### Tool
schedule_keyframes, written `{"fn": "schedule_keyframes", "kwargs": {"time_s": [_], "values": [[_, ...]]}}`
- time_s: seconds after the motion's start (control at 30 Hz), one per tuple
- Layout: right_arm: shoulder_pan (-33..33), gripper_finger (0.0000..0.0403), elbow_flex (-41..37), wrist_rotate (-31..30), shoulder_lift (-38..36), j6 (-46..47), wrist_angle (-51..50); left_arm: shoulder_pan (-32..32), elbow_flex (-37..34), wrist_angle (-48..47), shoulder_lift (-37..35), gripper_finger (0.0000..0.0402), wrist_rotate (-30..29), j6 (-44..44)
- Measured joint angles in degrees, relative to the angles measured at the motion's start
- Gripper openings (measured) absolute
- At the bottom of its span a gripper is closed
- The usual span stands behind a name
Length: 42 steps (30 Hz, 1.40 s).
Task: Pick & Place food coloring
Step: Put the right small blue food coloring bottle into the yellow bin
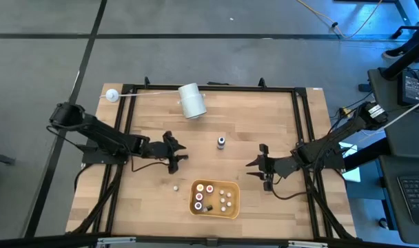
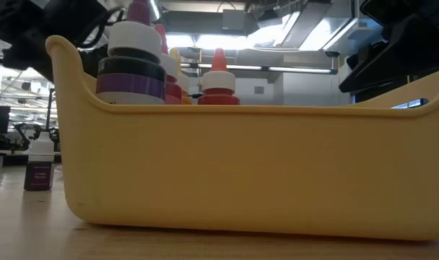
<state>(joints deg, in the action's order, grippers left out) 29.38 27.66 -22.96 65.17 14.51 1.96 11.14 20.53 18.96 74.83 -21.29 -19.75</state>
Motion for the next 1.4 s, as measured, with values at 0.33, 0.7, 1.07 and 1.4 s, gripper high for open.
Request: {"fn": "schedule_keyframes", "kwargs": {"time_s": [0.33, 0.7, 1.07, 1.4], "values": [[-0.03, 0.0145, 0.00, 0.00, 0.00, 0.02, -0.02, 0.00, 0.00, 2.53, 7.47, 0.0178, 0.01, 1.03], [-0.03, 0.0145, 0.00, 0.00, 0.02, -0.01, -0.09, 0.01, 0.00, 2.27, 11.77, 0.0178, 4.88, -2.01], [-0.03, 0.0145, 0.00, 0.00, 0.02, -0.01, -0.09, 0.00, 0.00, 2.31, 11.87, 0.0176, 4.83, -2.01], [-0.03, 0.0145, 0.00, 0.04, 0.02, 0.01, -0.09, 0.00, 0.00, 2.27, 11.87, 0.0132, 3.19, -0.61]]}}
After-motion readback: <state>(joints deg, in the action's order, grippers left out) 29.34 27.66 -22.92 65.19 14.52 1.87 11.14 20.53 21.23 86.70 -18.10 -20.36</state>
